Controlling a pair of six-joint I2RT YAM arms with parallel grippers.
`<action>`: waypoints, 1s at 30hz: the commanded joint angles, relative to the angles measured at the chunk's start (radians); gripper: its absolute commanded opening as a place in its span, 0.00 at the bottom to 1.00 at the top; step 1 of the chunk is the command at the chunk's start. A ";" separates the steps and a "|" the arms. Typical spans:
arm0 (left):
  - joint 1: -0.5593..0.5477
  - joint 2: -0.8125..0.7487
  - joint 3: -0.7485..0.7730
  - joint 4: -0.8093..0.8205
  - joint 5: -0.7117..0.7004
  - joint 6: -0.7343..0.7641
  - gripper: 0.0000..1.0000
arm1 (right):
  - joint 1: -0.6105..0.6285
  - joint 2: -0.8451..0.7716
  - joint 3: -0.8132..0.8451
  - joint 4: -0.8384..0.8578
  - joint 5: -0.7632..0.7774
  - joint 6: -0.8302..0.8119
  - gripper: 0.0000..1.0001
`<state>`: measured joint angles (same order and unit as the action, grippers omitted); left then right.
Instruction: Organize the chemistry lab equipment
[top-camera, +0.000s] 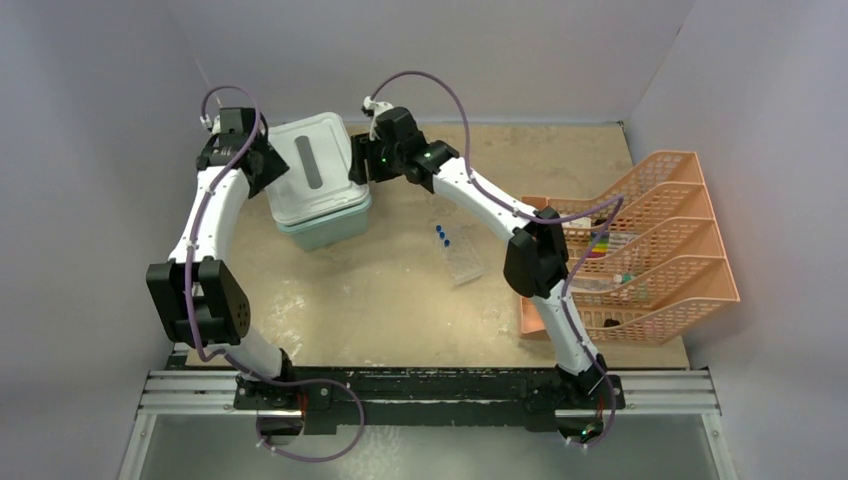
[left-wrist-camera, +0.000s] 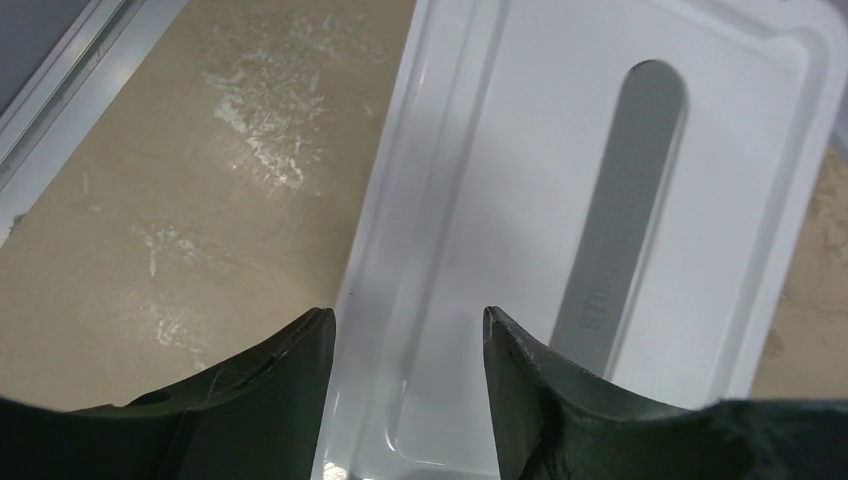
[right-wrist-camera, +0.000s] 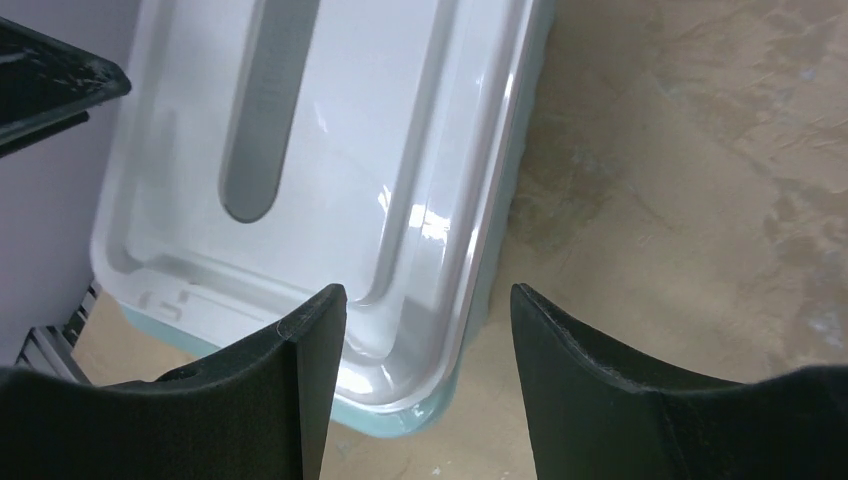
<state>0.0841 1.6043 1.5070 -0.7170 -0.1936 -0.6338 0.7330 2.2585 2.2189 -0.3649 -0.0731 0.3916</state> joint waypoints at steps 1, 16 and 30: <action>0.016 -0.046 -0.038 0.041 -0.058 0.023 0.55 | -0.001 0.007 0.064 -0.018 -0.048 0.009 0.64; 0.025 -0.110 -0.132 -0.024 -0.022 0.052 0.48 | 0.018 0.060 0.064 -0.168 0.058 0.035 0.58; 0.025 -0.219 -0.280 -0.027 0.003 0.014 0.37 | 0.030 -0.031 -0.080 -0.215 -0.014 0.033 0.58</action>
<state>0.1040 1.4456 1.2709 -0.7399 -0.1902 -0.6136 0.7601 2.2524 2.1437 -0.4774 -0.0658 0.4446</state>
